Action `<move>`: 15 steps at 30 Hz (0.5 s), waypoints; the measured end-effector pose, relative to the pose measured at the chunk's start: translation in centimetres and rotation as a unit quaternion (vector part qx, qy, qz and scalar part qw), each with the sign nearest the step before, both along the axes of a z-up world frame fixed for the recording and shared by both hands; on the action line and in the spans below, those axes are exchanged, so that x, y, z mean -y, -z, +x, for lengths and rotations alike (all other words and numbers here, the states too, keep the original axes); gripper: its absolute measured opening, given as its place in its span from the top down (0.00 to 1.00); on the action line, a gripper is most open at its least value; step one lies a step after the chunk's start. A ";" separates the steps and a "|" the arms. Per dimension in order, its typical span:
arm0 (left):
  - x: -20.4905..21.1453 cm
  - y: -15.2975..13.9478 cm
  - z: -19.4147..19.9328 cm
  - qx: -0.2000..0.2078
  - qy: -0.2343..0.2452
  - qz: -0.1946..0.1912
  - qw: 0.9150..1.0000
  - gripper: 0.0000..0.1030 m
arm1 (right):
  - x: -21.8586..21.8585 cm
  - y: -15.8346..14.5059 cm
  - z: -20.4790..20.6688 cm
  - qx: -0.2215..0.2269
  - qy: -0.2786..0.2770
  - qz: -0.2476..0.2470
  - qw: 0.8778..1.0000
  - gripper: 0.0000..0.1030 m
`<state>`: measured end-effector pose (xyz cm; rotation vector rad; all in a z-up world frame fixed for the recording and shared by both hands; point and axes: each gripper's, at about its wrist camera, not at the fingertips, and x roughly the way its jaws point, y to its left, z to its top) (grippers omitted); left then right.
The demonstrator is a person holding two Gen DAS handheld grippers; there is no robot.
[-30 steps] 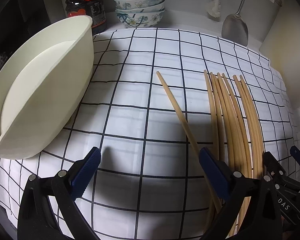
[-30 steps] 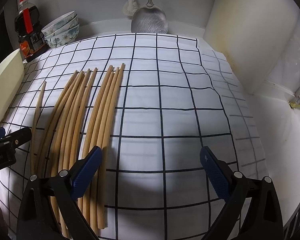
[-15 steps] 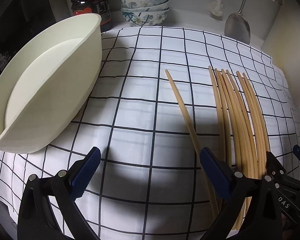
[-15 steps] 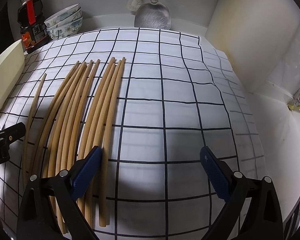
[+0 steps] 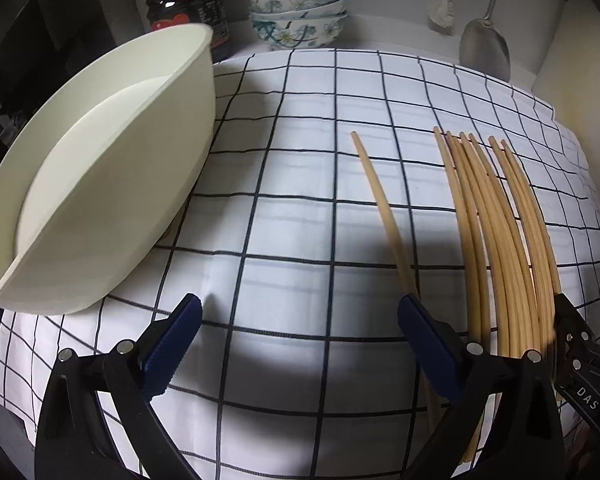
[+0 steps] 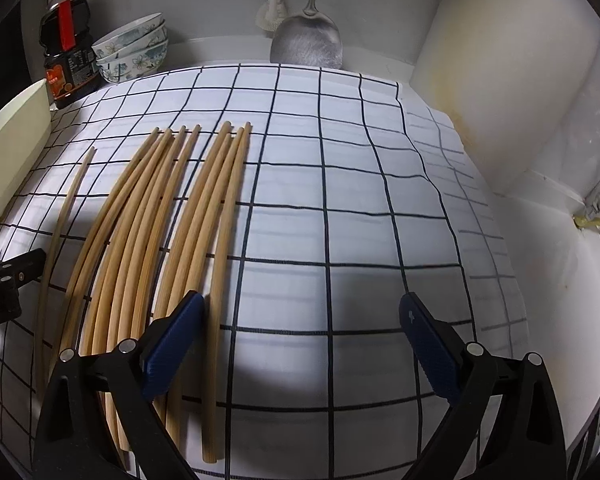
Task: Organize utensils
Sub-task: 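Move the right tool over the chopsticks and lower it onto one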
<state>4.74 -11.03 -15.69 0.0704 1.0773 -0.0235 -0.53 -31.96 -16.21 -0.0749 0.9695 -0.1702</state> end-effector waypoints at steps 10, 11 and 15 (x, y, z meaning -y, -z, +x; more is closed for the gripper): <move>1.8 -0.8 -0.7 0.008 0.030 -0.020 0.999 0.43 | -0.3 0.0 0.1 0.009 -0.025 0.028 0.999 0.29; 1.7 -0.8 -0.8 0.007 0.028 -0.024 0.999 0.43 | -0.2 0.0 0.1 0.009 -0.023 0.033 0.999 0.29; 0.8 -1.5 -0.8 0.015 0.015 -0.039 0.999 0.38 | -0.3 0.1 0.0 0.011 -0.024 0.029 0.999 0.29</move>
